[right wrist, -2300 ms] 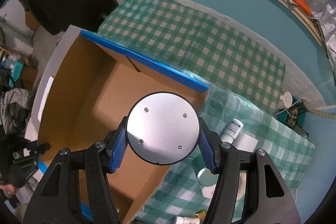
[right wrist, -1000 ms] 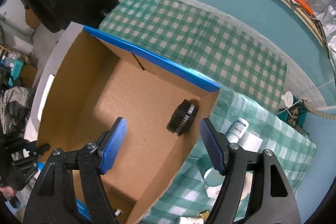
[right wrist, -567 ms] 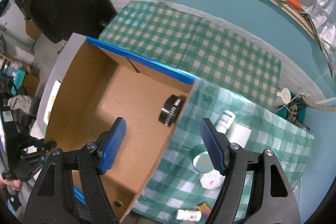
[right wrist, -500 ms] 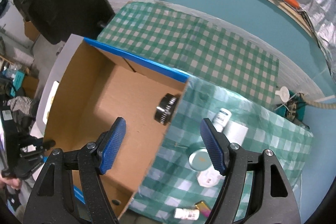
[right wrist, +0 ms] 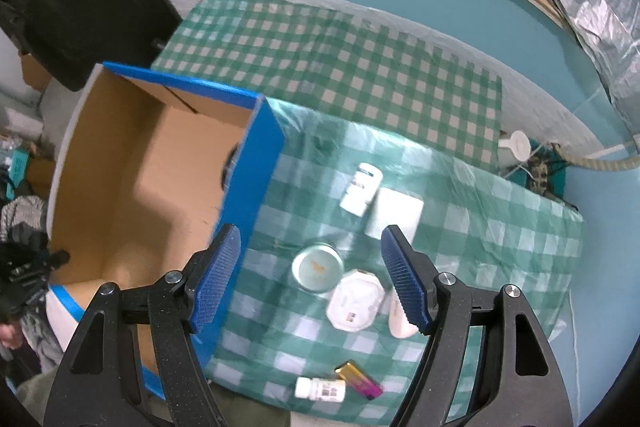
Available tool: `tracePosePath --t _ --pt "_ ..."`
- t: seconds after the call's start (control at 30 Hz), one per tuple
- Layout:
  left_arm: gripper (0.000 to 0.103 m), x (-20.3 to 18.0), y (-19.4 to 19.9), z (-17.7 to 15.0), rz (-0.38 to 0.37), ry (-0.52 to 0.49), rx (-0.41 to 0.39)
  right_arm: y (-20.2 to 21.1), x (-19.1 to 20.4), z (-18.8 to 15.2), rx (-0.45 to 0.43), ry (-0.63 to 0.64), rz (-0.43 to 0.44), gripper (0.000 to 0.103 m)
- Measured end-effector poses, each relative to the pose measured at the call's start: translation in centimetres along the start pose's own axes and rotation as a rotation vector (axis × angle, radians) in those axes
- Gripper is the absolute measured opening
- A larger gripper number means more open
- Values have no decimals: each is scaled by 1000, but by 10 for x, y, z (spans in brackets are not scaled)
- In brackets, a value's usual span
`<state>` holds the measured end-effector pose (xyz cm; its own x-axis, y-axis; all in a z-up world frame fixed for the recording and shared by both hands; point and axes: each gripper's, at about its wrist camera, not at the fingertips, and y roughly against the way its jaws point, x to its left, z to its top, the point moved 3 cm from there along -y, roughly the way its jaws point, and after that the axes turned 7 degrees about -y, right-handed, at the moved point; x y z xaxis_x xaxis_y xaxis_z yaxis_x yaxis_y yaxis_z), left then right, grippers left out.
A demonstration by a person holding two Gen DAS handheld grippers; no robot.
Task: Organize rigid objects
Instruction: 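Move the right gripper to the green tin and grasp it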
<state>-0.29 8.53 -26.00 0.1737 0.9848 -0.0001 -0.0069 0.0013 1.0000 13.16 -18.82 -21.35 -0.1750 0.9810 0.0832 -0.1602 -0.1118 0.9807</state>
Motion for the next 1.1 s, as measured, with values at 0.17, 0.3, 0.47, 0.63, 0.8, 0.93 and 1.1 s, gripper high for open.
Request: tracePosePath --t 0.17,0.3,0.47,0.63,0.8,0.93,1.1 --pt "7 0 0 0 1 2 2 -20 -9 -11 27 -13 -11 74" --pt "7 0 0 -1 0 5 2 -36 -14 -19 52 -30 -11 74" --pt "7 0 0 -1 1 5 5 -55 -15 -26 72 -35 -22 74" --pt "7 0 0 -2 1 4 4 -71 -17 -29 80 -43 -26 74" --pt "7 0 0 -2 -1 4 3 -85 -17 -33 97 -38 -41 74" --pt "7 0 0 -2 -2 6 4 -93 -18 -35 101 -38 -44 73" --pt "7 -2 -1 -3 -3 4 4 -98 -18 -36 96 -41 -34 65"
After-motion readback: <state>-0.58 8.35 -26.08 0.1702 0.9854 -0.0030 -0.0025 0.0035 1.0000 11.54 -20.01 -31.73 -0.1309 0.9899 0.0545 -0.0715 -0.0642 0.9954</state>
